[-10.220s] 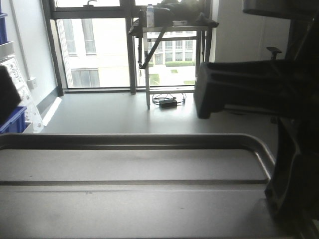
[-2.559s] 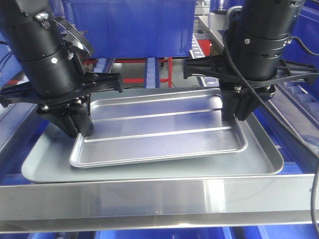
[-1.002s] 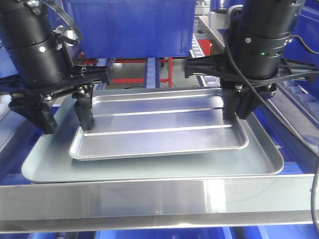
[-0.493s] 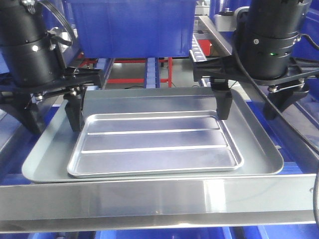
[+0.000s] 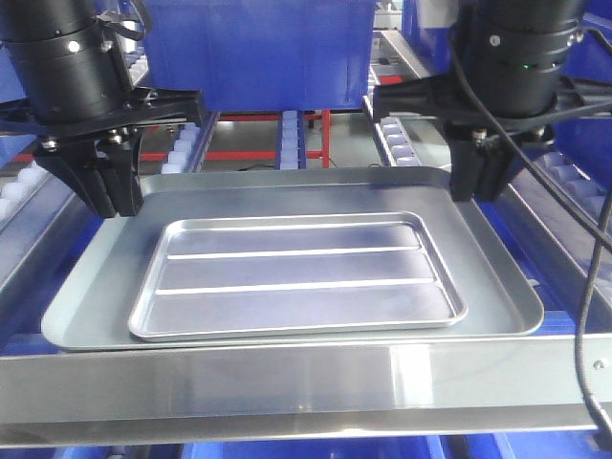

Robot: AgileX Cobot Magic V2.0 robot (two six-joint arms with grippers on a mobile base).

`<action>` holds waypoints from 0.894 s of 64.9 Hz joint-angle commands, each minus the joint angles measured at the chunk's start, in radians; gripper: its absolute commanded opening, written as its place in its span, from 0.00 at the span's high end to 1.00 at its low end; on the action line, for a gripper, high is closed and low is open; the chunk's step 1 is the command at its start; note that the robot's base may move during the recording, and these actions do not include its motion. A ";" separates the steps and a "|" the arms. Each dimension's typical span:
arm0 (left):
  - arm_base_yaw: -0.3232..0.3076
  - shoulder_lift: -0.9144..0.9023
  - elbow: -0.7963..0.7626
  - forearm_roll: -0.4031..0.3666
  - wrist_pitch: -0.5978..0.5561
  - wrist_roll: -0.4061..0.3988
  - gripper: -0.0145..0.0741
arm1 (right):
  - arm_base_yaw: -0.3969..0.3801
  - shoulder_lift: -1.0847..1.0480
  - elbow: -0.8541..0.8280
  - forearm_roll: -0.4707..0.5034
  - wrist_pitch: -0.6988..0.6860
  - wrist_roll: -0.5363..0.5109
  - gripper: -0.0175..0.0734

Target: Grab silver tray and stack on right shelf

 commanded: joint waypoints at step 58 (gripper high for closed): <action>-0.071 -0.917 0.725 0.245 -0.824 0.003 0.93 | 0.099 -0.766 0.587 -0.118 -0.764 -0.348 0.75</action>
